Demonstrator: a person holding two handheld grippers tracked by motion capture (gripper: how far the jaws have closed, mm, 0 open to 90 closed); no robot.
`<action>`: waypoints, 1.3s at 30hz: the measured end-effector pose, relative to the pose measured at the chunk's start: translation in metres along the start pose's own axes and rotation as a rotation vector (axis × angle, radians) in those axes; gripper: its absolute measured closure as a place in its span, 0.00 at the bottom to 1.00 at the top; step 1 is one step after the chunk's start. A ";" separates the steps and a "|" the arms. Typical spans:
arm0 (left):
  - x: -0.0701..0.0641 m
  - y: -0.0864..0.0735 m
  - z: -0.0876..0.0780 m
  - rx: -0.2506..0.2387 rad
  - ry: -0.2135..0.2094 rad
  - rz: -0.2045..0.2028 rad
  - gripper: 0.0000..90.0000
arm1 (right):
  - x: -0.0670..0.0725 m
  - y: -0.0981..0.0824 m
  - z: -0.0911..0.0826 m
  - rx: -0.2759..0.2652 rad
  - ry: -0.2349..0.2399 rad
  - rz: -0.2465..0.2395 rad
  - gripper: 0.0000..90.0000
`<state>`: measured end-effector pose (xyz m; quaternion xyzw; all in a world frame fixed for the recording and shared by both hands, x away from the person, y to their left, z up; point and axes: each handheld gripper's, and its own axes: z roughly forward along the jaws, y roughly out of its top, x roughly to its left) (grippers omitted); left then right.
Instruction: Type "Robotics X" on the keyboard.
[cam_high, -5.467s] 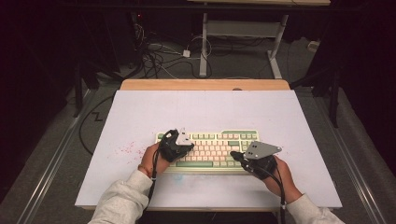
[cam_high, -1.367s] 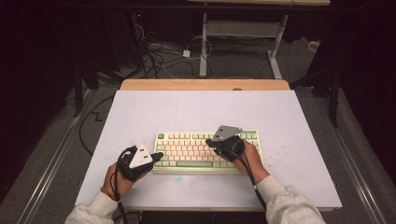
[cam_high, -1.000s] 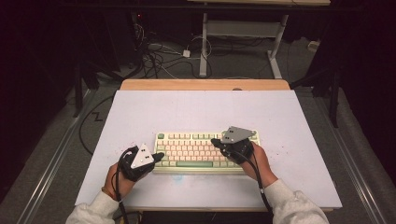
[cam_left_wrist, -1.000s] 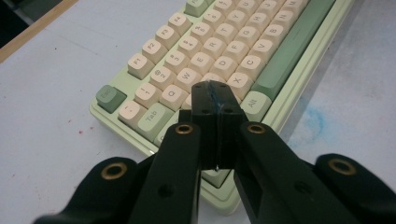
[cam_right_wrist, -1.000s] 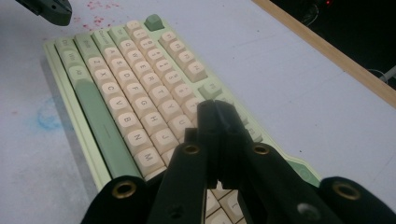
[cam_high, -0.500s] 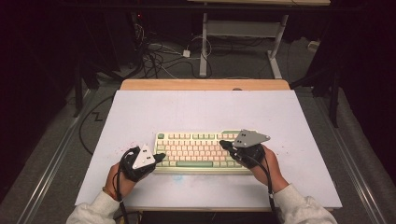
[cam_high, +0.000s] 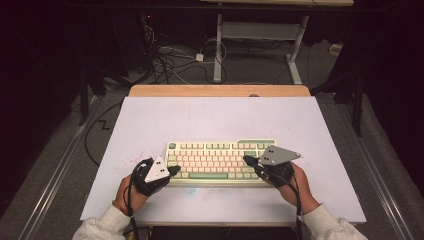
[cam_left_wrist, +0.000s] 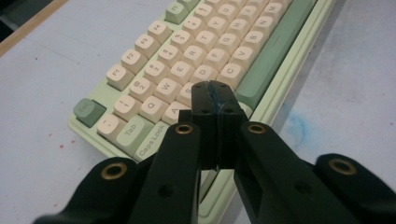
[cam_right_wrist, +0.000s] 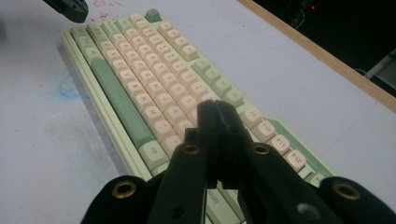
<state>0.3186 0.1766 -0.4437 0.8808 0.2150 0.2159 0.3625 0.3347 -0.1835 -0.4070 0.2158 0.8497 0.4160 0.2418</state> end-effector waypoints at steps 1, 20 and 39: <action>-0.001 0.001 0.001 -0.001 -0.005 0.004 0.97 | 0.000 -0.001 -0.001 0.001 -0.001 0.004 1.00; -0.003 0.029 0.028 0.028 -0.066 0.011 0.97 | -0.001 -0.016 -0.015 0.009 -0.014 0.012 1.00; -0.001 0.038 0.046 0.066 -0.095 0.021 0.95 | 0.002 -0.021 -0.009 0.052 0.006 -0.002 1.00</action>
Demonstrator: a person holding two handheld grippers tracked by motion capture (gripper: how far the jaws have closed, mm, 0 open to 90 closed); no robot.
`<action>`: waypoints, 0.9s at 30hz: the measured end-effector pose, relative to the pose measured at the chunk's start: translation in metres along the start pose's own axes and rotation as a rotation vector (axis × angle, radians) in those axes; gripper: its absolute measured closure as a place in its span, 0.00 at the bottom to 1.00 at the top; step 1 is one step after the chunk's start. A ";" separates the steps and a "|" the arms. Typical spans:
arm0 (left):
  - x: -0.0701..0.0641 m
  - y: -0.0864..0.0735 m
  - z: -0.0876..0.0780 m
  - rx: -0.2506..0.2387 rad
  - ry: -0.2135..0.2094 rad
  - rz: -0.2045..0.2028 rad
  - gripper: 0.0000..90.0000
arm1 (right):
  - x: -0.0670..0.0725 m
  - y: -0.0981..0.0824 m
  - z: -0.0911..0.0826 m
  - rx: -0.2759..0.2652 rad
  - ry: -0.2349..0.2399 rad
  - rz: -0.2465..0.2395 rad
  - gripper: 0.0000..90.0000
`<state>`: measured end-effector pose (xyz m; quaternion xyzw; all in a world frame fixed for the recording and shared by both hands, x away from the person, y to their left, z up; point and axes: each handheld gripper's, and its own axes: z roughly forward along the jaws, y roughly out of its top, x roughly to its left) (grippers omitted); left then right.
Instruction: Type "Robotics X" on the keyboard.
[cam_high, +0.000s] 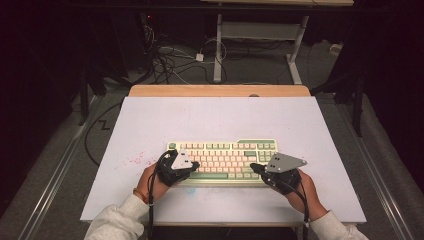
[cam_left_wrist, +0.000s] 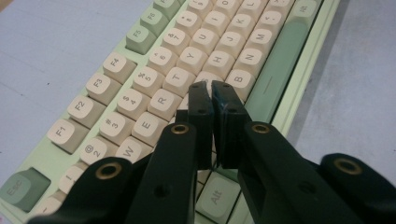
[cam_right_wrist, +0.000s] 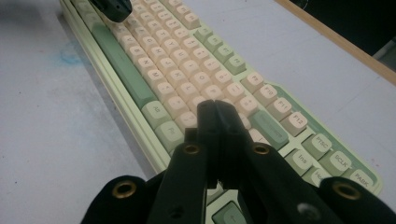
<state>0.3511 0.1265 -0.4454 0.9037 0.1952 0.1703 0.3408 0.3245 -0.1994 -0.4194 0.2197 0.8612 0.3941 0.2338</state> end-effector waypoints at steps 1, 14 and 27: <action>-0.001 0.001 0.001 0.005 0.000 0.005 0.97 | 0.000 0.000 0.000 0.001 0.000 0.000 1.00; 0.001 -0.001 0.007 0.033 0.001 0.008 0.97 | 0.000 -0.001 0.001 0.008 0.003 0.000 1.00; 0.000 -0.002 0.008 0.039 0.007 0.013 0.97 | -0.002 -0.001 0.000 0.008 -0.006 0.003 1.00</action>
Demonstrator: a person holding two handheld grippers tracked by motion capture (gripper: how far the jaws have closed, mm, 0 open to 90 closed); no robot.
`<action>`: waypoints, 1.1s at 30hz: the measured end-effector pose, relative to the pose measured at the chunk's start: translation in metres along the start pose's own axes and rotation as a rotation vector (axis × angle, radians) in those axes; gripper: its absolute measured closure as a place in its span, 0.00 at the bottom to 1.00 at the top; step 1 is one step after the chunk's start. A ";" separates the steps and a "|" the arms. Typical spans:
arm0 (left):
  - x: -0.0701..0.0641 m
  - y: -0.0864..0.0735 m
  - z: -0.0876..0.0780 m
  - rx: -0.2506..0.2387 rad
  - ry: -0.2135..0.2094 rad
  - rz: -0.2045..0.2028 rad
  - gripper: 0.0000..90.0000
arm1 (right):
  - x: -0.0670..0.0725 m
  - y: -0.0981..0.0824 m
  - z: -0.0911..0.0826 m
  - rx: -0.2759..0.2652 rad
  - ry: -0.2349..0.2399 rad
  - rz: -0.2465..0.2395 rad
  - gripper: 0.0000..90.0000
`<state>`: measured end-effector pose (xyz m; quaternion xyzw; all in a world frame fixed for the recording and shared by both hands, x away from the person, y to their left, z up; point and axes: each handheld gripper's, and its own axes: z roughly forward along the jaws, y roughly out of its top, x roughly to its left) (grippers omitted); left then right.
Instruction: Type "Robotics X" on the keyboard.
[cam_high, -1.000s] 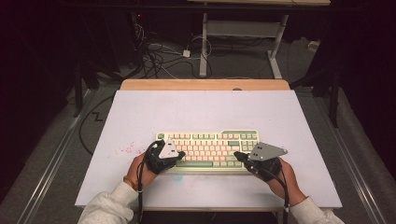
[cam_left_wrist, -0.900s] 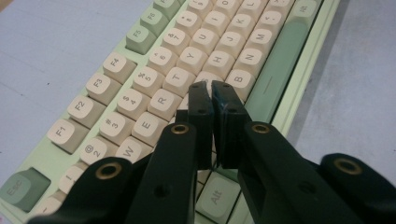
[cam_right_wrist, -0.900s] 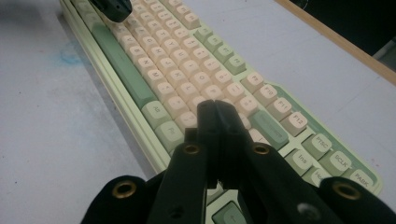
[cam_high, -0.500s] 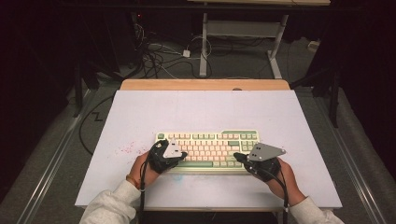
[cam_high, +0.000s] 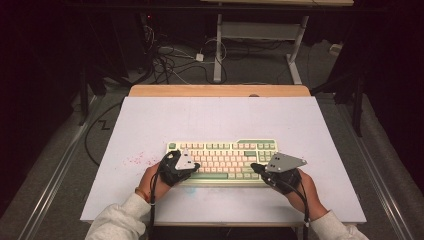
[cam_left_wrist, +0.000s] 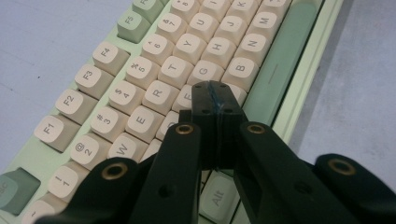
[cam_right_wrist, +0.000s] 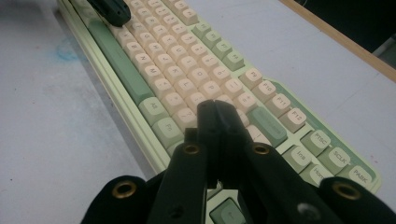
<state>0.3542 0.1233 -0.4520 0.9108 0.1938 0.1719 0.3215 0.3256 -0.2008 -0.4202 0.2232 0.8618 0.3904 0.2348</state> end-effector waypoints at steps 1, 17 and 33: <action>0.000 0.000 0.000 0.000 0.000 0.000 0.97 | 0.000 0.000 0.000 -0.001 0.000 0.001 1.00; 0.002 0.002 -0.003 -0.007 0.007 -0.002 0.97 | -0.001 0.000 0.000 0.001 -0.002 0.002 1.00; 0.008 -0.001 -0.017 -0.043 0.035 -0.025 0.97 | -0.001 0.002 -0.002 -0.008 -0.003 -0.004 1.00</action>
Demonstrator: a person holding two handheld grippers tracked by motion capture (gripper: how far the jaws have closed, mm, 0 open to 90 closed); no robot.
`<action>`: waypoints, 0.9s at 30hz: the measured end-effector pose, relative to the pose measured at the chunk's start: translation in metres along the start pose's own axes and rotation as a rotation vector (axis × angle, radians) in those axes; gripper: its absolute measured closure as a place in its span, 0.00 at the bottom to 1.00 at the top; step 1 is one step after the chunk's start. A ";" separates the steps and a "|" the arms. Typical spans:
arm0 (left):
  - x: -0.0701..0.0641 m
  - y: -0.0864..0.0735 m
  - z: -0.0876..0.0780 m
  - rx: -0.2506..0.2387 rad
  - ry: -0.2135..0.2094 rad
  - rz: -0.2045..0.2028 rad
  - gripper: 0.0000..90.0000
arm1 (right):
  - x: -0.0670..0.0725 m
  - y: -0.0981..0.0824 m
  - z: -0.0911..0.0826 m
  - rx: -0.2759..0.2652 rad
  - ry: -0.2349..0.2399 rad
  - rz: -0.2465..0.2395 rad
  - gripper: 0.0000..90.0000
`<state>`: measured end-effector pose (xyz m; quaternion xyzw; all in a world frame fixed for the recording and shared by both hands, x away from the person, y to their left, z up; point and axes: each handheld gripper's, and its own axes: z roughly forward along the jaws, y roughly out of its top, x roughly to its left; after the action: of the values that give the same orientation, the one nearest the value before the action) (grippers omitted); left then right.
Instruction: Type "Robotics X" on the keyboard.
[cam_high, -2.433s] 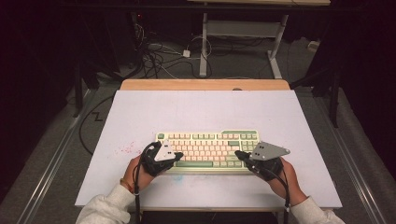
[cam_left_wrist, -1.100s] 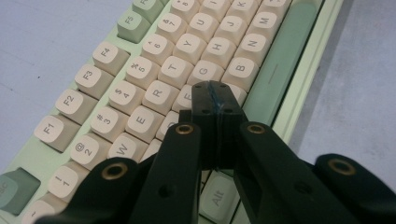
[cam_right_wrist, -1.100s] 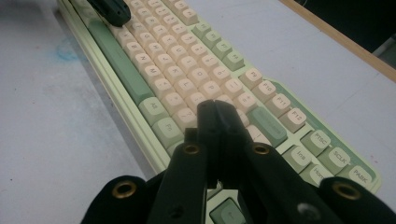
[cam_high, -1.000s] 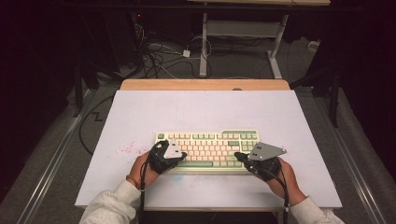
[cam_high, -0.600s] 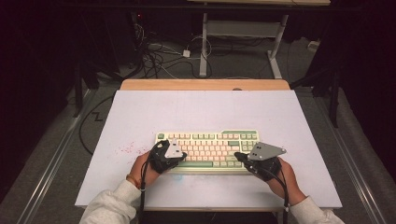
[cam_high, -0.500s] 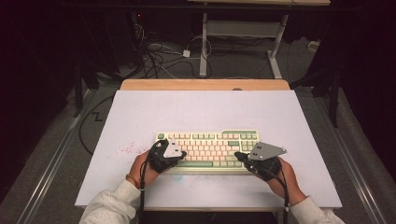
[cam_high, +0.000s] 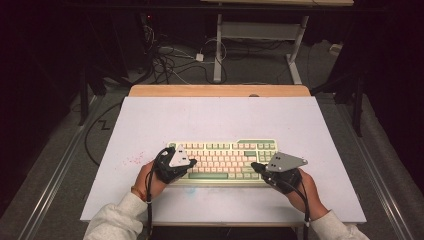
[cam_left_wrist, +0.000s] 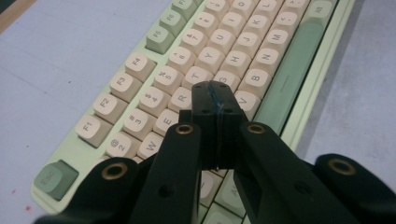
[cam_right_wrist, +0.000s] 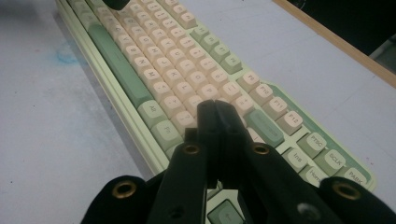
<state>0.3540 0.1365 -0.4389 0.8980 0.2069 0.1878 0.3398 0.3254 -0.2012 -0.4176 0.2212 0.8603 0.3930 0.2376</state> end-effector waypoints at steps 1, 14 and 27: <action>0.001 -0.001 -0.001 -0.002 0.002 -0.003 0.97 | 0.000 0.000 0.000 0.000 0.000 0.000 1.00; 0.010 -0.008 -0.009 -0.013 0.028 -0.039 0.97 | 0.000 0.000 0.000 0.000 0.000 0.001 1.00; 0.015 -0.010 -0.006 -0.003 0.022 -0.045 0.97 | 0.000 0.000 0.001 0.005 0.003 0.001 1.00</action>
<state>0.3614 0.1542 -0.4392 0.8906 0.2307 0.1900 0.3429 0.3261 -0.2008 -0.4187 0.2218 0.8616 0.3911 0.2355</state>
